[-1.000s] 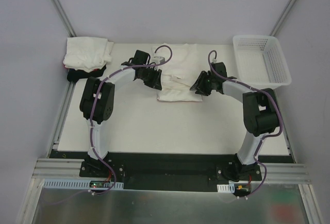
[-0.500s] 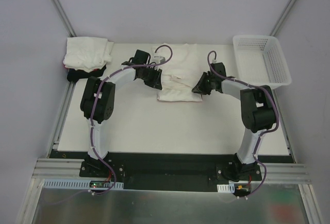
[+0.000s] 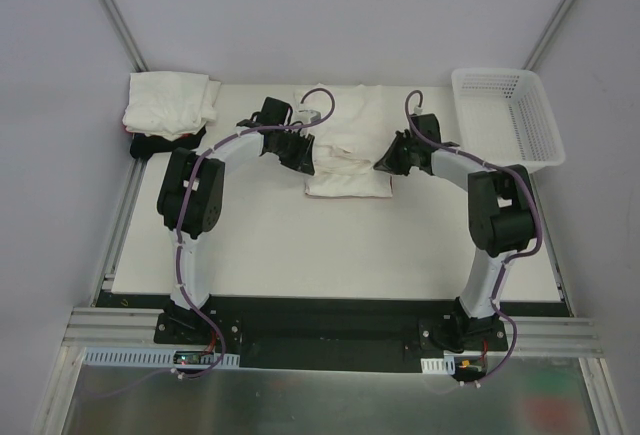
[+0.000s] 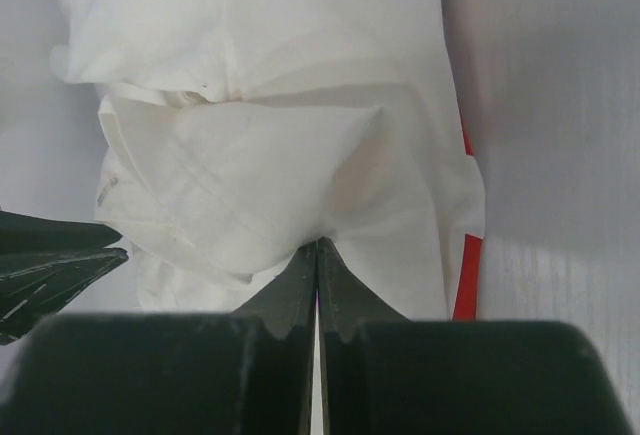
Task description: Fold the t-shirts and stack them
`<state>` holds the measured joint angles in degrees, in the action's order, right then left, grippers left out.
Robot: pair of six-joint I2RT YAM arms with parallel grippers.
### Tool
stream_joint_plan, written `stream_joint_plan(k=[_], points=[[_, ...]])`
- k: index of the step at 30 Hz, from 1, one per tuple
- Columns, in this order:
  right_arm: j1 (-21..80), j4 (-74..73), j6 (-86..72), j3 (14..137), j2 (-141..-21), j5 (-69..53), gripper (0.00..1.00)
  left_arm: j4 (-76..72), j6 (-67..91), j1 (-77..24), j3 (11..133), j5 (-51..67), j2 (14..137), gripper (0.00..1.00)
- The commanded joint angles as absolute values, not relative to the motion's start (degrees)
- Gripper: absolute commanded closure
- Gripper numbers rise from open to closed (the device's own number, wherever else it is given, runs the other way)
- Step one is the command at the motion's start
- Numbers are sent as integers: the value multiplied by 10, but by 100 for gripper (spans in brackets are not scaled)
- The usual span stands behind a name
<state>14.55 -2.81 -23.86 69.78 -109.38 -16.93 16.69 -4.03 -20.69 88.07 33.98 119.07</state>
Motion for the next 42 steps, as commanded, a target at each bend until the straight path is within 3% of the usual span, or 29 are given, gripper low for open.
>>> stream_joint_plan(k=[1,26,32,42], points=[[141,-16,-236,743,-1101,-167,99,169,-47,-214,901,345,1199,79],[101,-73,-231,961,-1265,-157,99,168,-36,-214,921,340,1226,80],[86,-107,-226,1008,-1288,-151,92,169,-25,-214,922,339,1226,80],[82,-67,-222,821,-1094,-163,87,159,-1,-214,912,278,1150,80]])
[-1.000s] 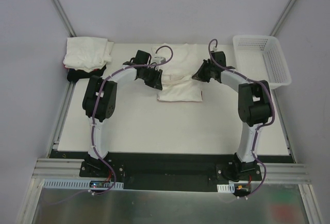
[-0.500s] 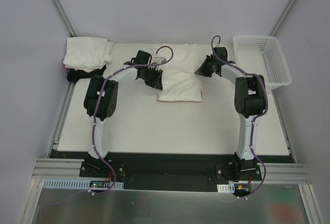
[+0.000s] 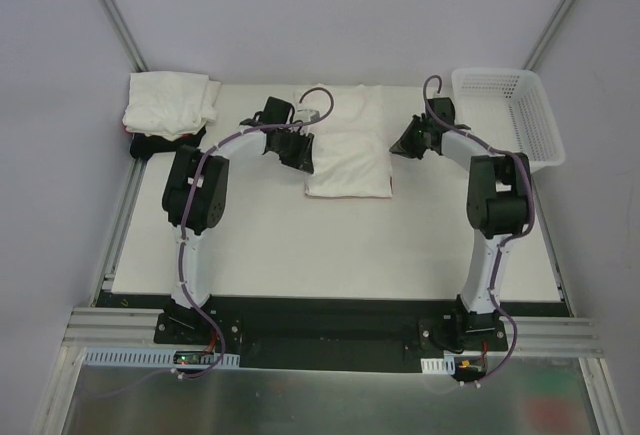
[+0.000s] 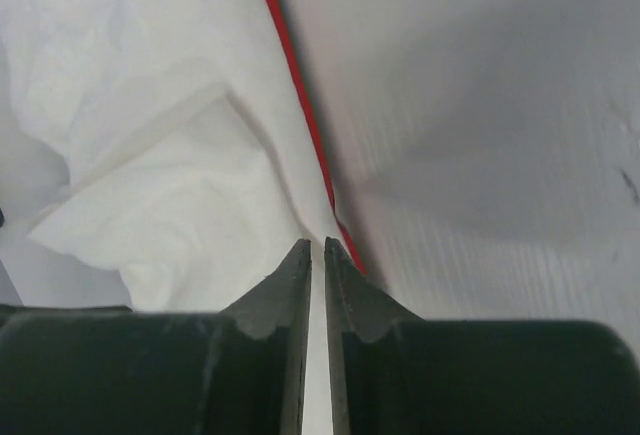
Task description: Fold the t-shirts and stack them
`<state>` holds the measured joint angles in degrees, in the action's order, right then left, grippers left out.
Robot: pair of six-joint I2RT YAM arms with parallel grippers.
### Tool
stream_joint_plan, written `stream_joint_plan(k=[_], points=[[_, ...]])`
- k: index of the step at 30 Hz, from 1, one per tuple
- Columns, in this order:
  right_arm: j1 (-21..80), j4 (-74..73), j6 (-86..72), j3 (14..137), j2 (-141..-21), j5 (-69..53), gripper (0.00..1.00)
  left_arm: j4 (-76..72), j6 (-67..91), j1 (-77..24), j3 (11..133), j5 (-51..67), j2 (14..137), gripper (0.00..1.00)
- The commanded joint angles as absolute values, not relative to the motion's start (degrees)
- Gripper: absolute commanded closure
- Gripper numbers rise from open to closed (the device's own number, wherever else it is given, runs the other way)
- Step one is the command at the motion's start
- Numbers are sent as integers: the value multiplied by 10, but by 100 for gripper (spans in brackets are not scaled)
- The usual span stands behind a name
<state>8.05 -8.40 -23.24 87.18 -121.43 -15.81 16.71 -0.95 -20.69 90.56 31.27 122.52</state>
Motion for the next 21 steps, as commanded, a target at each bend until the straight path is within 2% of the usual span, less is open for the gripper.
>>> stream_joint_plan(k=[1,8,12,17,21], points=[[82,-57,-224,778,-1080,-167,85,157,-1,-214,905,283,1141,80],[82,-13,-224,655,-1014,-185,71,112,25,-228,796,268,1056,78],[89,10,-212,617,-998,-189,66,72,35,-232,730,275,1031,67],[112,-51,-135,608,-962,-57,64,2,82,-232,665,264,1020,62],[127,-95,-108,615,-957,31,63,-25,138,-231,638,164,1010,63]])
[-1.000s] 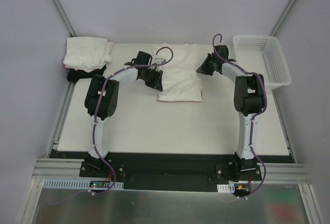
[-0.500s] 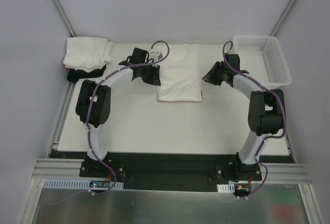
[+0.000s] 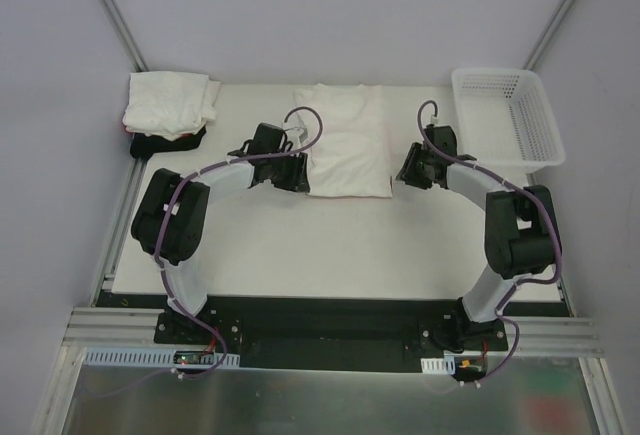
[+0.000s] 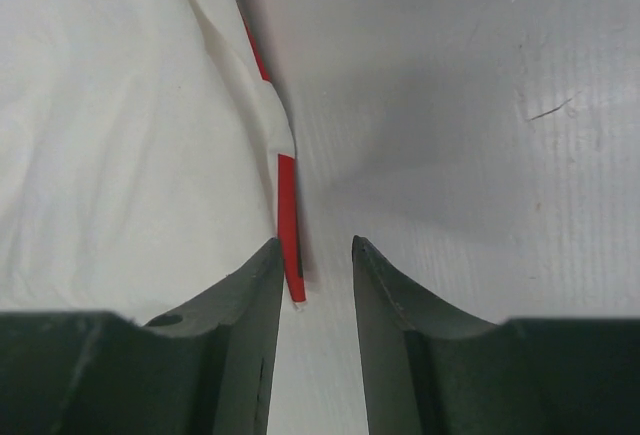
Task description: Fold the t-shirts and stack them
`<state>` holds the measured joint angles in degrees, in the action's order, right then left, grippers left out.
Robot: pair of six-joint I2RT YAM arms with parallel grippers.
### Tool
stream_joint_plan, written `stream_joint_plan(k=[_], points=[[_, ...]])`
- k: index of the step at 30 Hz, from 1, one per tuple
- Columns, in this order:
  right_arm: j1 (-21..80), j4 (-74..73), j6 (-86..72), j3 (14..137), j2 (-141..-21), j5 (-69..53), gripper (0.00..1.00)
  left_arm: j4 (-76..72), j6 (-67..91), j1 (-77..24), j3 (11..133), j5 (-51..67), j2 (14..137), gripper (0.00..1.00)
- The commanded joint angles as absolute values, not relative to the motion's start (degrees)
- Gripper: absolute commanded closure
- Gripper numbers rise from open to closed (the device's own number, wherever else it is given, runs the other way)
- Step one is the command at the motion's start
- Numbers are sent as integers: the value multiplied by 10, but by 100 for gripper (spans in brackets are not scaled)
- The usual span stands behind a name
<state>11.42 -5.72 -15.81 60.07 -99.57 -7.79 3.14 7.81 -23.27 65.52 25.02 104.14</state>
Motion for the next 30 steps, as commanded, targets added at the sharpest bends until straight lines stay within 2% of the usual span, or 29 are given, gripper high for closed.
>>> stream_joint_plan(k=[1,12,15,16,19,21,23,24,27,30], points=[[127,-97,-102,615,-956,42,63,-27,142,-231,636,156,1009,63],[146,-122,-91,626,-971,127,62,-53,142,-231,623,160,1029,63],[186,-182,-67,667,-983,247,63,-42,108,-230,645,190,1042,61],[202,-201,-55,680,-993,354,64,-10,103,-230,655,176,1042,60],[231,-301,-38,764,-1021,487,65,107,65,-246,710,27,1034,60],[233,-358,-32,811,-1030,522,65,141,58,-253,740,-101,1013,61],[233,-425,-52,837,-1041,583,65,197,62,-268,767,-177,1000,62],[235,-440,-60,848,-1042,604,65,219,73,-277,777,-286,1000,63],[236,-461,-82,854,-1042,670,66,255,57,-321,799,-416,1009,64],[238,-406,-48,843,-1019,593,64,256,48,-326,815,-376,1005,64]])
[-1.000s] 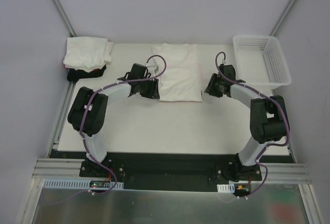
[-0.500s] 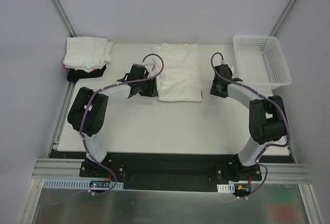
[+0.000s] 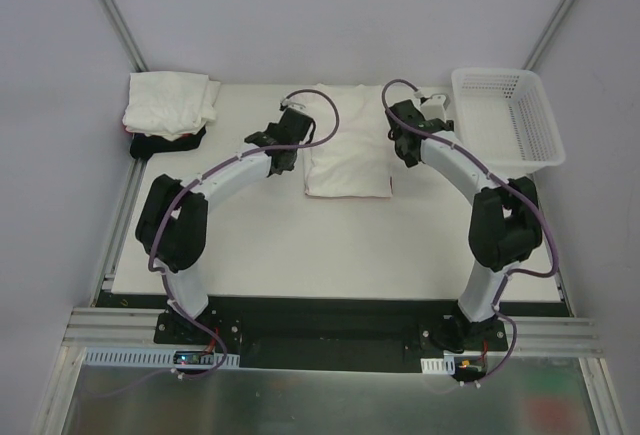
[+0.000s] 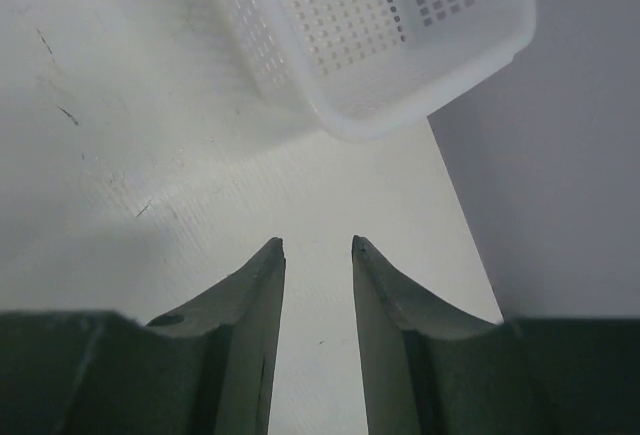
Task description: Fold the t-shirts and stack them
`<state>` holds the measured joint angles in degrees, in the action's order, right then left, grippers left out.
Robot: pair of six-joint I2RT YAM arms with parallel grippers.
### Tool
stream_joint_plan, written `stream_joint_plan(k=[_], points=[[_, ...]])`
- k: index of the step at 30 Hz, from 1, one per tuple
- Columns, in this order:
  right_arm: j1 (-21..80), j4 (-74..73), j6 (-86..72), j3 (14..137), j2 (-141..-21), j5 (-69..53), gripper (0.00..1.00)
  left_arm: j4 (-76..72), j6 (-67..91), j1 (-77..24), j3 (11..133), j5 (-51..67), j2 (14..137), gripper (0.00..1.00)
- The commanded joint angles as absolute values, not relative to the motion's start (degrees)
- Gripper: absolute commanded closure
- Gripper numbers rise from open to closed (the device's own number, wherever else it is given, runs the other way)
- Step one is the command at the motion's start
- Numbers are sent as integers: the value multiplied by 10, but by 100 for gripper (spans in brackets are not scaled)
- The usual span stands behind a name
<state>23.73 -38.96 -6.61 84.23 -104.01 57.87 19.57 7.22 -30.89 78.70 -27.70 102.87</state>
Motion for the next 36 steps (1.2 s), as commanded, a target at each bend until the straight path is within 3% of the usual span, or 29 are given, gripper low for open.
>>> stream_joint_plan(k=[1,3,7,8,10,11,12,16,23,31,34,36], points=[[239,-379,-16,820,-1004,561,64,256,54,-323,823,-327,998,64],[239,-275,18,780,-929,466,63,234,57,-313,830,-258,968,64],[216,-105,84,682,-787,337,52,81,-3,-306,738,-75,831,63],[193,-99,90,678,-768,317,51,31,-13,-300,707,-35,802,62],[158,-134,70,699,-740,227,46,-50,28,-242,648,52,736,50],[121,-198,52,727,-740,181,43,-63,83,-212,636,170,723,50],[109,-219,48,731,-740,115,42,-69,102,-189,628,183,714,49],[106,-209,20,677,-728,94,31,-59,152,-182,609,270,727,43],[120,-175,3,603,-793,208,31,-42,149,-179,591,348,817,31],[202,-188,42,624,-891,482,30,38,56,-178,660,428,960,11],[235,-242,32,675,-962,652,30,68,7,-178,684,405,976,8],[249,-277,18,723,-997,700,30,80,-18,-178,686,347,969,8]])
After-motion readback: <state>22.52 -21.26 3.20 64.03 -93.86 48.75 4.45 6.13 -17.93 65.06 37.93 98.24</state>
